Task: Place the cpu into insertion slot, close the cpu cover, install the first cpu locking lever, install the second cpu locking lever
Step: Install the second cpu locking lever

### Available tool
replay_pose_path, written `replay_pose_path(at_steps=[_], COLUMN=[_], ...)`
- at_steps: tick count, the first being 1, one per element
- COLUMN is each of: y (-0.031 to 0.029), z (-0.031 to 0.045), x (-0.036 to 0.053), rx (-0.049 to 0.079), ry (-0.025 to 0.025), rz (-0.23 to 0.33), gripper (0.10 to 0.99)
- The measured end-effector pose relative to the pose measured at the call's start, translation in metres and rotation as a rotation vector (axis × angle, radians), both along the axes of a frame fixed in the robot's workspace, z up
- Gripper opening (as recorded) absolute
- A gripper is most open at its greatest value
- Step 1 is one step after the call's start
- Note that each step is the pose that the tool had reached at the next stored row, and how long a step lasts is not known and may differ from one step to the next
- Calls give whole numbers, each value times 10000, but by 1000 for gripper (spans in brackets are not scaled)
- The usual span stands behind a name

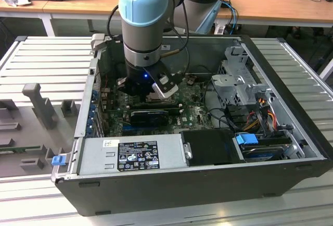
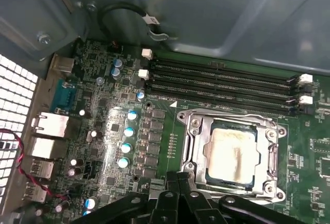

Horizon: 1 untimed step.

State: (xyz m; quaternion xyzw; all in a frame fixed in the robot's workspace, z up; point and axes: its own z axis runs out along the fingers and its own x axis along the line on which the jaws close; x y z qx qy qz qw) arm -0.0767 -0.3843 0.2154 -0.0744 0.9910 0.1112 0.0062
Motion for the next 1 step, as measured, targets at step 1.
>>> replay_pose_path(at_steps=[1], y=[0], z=[9], x=[0], rx=[3], ry=[-2], rz=[1], gripper=[106])
